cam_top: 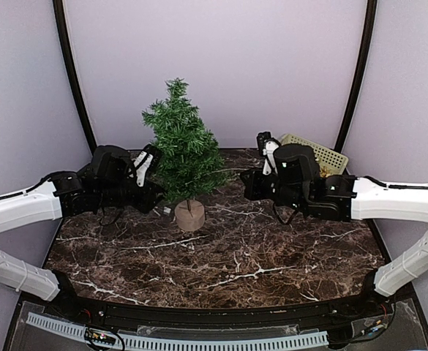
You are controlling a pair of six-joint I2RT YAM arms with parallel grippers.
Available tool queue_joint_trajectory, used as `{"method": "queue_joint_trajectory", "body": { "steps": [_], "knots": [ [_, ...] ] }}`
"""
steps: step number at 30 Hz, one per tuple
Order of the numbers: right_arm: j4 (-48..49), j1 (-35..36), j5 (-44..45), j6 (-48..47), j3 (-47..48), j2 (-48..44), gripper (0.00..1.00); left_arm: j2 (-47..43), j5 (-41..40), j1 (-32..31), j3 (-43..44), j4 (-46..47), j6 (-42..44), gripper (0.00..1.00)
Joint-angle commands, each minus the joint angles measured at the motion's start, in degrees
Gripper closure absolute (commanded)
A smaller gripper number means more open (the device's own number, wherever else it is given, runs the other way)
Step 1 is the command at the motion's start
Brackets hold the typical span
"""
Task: Decorate the small christmas tree
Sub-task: Wrap the side of the string light in the gap of the branches.
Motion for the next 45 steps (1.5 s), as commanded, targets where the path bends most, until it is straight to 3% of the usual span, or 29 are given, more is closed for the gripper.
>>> {"method": "queue_joint_trajectory", "body": {
  "steps": [1, 10, 14, 21, 29, 35, 39, 42, 45],
  "knots": [
    [0.8, -1.8, -1.6, -0.4, 2.5, 2.3, 1.0, -2.7, -1.7, 0.5, -1.0, -0.1, -0.4, 0.68],
    [0.7, -4.8, -2.9, 1.4, 3.0, 3.3, 1.0, -9.2, 0.8, 0.5, -4.1, -1.2, -0.2, 0.46],
    [0.7, -5.4, -3.4, 1.2, 3.5, 3.1, 1.0, -11.5, 5.9, 0.5, -4.7, -1.7, -1.1, 0.4],
    [0.7, -5.6, -3.8, 0.3, 5.1, 4.0, 1.0, -8.9, 15.3, 0.4, -2.5, -1.2, -4.9, 0.37],
    [0.8, -5.6, -4.2, 0.4, 5.1, 3.7, 1.0, -4.8, 15.0, 0.0, -1.2, -0.8, -6.0, 0.37],
    [0.7, -5.6, -3.8, 0.2, 5.1, 3.1, 1.0, -2.4, 11.2, 0.0, -0.2, -1.5, -6.5, 0.44],
    [-0.4, -5.6, -3.4, 0.1, 5.0, 2.7, 1.0, -3.0, 10.5, 0.0, -1.0, 0.1, -7.1, 0.62],
    [-1.0, -5.6, -2.9, 0.2, 4.8, 2.1, 1.0, -3.7, 10.1, 0.0, -1.7, 0.6, -7.4, 0.82],
    [-1.4, -5.7, -2.5, 0.1, 4.5, 1.3, 1.0, -4.3, 9.1, 0.0, -2.2, 1.1, -7.8, 0.91]
  ]
}}
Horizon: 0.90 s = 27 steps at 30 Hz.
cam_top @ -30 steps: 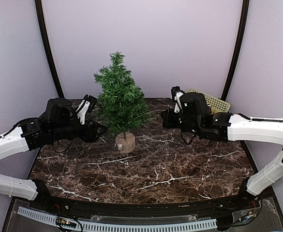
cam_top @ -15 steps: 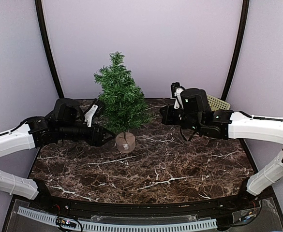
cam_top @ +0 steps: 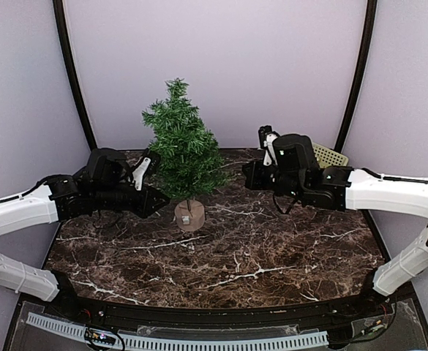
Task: Decorate the small christmas tree
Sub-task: Wrap the side of the string light in the gap of the branches.
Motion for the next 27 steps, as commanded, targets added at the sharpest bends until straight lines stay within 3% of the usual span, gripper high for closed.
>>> {"method": "queue_joint_trajectory", "body": {
  "steps": [1, 6, 17, 27],
  "knots": [
    [-0.2, -0.6, 1.4, -0.3, 0.7, -2.5, 1.0, -2.3, -1.8, -0.1, -0.6, 1.5, -0.9, 0.94],
    [-1.6, -1.7, 2.1, 0.1, -0.1, -4.5, 1.0, -3.1, -3.1, -0.1, -1.4, 1.1, -1.7, 1.0],
    [-5.5, -5.4, 2.5, 0.0, -3.2, -11.5, 1.0, -3.4, -3.8, -0.1, -2.4, 0.8, -3.1, 1.0],
    [-6.7, -4.9, -8.6, 4.9, -13.6, -18.9, 1.0, -3.5, -4.6, -0.1, -2.9, 1.4, -4.5, 1.0]
  ]
}}
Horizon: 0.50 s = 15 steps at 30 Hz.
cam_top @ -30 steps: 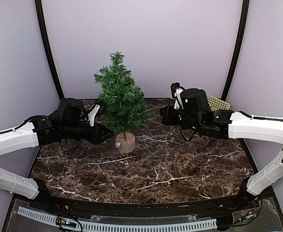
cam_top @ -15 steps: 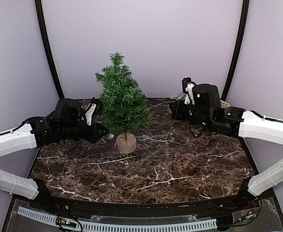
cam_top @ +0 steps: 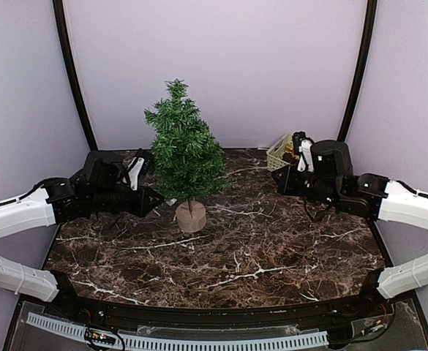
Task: Decorate the small christmas tree
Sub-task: Wrap the side of the string light in the gap of the branches.
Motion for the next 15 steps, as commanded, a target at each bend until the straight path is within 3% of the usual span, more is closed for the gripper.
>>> {"method": "queue_joint_trajectory", "body": {
  "steps": [1, 7, 15],
  "knots": [
    [0.2, 0.7, -6.7, 2.7, -4.7, -4.4, 1.0, -1.6, -0.6, -0.1, -1.2, 1.1, -1.0, 1.0],
    [1.6, 2.7, -12.3, 1.3, -7.0, -7.7, 1.0, -1.7, -1.4, -0.1, -1.2, 1.1, -1.3, 1.0],
    [2.5, 3.7, -12.5, 2.8, -10.8, -5.6, 1.0, -2.5, -2.3, -0.1, -1.9, 0.9, -1.9, 1.0]
  ]
}}
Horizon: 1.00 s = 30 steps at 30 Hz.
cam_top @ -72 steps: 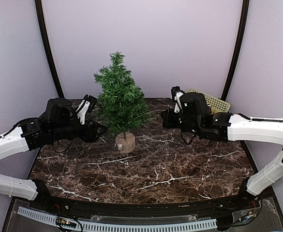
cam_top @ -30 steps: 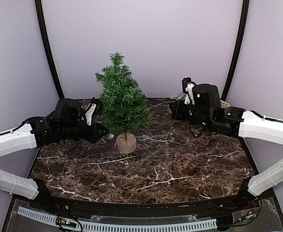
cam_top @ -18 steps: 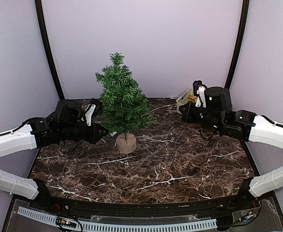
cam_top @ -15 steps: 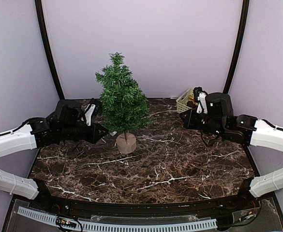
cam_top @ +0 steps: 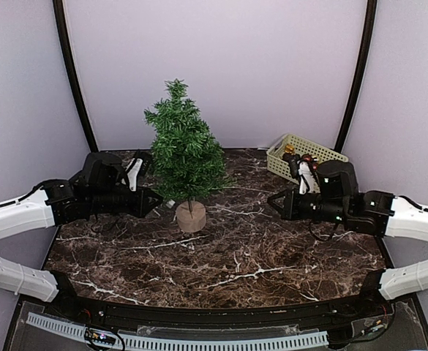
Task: Decorate the small christmas tree
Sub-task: Wrap the side of the string light in the gap of the branches.
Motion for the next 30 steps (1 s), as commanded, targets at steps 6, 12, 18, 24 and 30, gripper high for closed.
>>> {"method": "queue_joint_trajectory", "body": {
  "steps": [6, 12, 18, 24, 30],
  "knots": [
    [5.9, 1.1, -0.4, 2.8, -4.5, 5.5, 1.0, -3.2, -2.9, -0.1, -1.7, 0.1, -0.8, 1.0],
    [8.5, 1.0, 1.2, 3.4, -3.6, 10.3, 1.0, -3.6, -3.7, 0.1, -1.8, -0.7, -0.2, 1.0],
    [10.7, 1.1, 3.3, 3.0, -0.5, 14.7, 1.0, -4.0, -4.0, 0.3, -1.9, -0.7, 1.6, 1.0],
    [9.1, 1.0, 5.5, 0.9, 2.7, 15.4, 1.0, -4.2, -4.2, 0.8, -1.7, -0.9, 3.7, 0.97],
    [7.3, 1.0, 5.3, -0.3, 4.1, 15.5, 1.0, -6.6, -0.1, 0.9, 0.3, -4.4, 5.0, 0.4]
  ]
}}
